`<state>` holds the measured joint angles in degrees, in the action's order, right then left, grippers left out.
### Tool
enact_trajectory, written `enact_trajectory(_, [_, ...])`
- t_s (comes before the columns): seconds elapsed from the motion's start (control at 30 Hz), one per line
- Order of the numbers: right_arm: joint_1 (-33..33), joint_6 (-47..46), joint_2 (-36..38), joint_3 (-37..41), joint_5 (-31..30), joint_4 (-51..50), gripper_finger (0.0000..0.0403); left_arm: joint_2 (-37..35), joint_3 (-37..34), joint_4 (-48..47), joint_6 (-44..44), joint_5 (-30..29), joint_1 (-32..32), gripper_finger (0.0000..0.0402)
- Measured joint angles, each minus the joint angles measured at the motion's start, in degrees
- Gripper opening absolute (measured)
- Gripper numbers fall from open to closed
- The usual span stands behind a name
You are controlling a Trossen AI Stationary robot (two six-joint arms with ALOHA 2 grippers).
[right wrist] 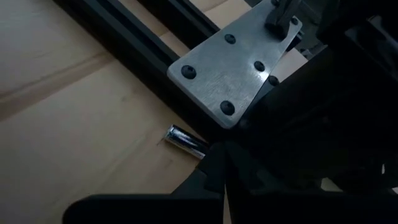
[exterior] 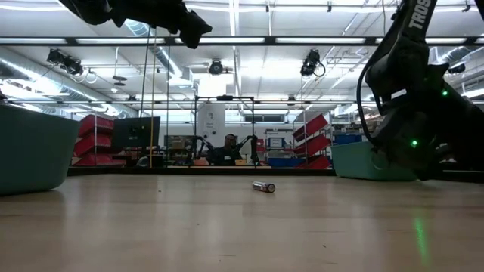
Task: Sort batteries
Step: Put the silver battery into the blue bin
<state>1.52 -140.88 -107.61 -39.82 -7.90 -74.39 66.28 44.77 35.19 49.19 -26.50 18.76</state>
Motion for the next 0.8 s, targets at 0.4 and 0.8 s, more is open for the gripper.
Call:
enact_trajectory(0.4, [-1.0, 0.06, 0.0, -0.01, -0.03, 0.08, 0.0, 0.0, -0.02, -0.31, 0.0, -0.53, 0.0, 0.0125])
enact_trajectory(0.8, [-1.29, 2.11, 0.37, 3.07, -2.0, 7.58, 0.0, 0.0, -0.02, -0.34, 0.0, -0.59, -0.01, 0.0125])
